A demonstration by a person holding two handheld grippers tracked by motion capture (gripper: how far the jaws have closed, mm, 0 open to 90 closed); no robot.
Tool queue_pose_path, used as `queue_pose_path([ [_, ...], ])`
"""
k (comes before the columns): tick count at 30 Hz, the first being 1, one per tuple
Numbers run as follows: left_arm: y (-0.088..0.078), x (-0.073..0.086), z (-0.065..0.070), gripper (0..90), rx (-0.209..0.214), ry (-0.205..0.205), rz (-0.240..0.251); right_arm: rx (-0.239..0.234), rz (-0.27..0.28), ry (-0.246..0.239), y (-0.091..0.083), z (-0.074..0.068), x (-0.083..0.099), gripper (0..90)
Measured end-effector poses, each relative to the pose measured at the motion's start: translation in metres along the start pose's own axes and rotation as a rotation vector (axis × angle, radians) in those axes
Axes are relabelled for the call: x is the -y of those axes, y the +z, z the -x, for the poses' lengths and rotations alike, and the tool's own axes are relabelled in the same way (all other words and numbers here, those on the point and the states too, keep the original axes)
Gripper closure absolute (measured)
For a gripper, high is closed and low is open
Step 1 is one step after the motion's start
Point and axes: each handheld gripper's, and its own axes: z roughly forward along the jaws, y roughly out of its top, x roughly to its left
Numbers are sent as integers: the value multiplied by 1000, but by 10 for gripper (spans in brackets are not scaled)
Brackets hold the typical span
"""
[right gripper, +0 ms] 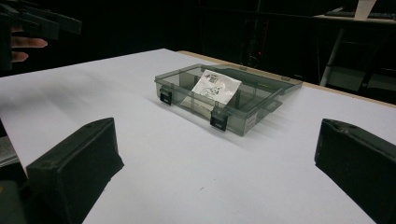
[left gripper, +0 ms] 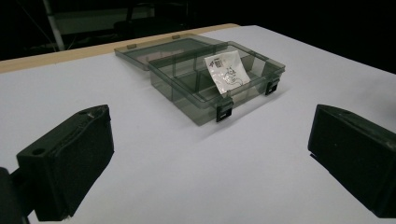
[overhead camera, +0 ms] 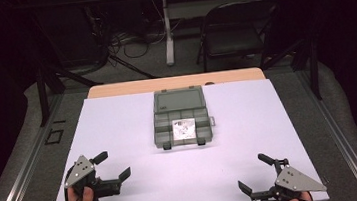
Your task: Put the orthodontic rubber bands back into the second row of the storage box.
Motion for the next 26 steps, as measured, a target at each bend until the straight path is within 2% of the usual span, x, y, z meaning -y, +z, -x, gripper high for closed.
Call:
queue_pose_path([
  [26, 6, 5, -3, 4, -13, -4, -19, 3, 6, 2, 0, 2, 1, 0],
])
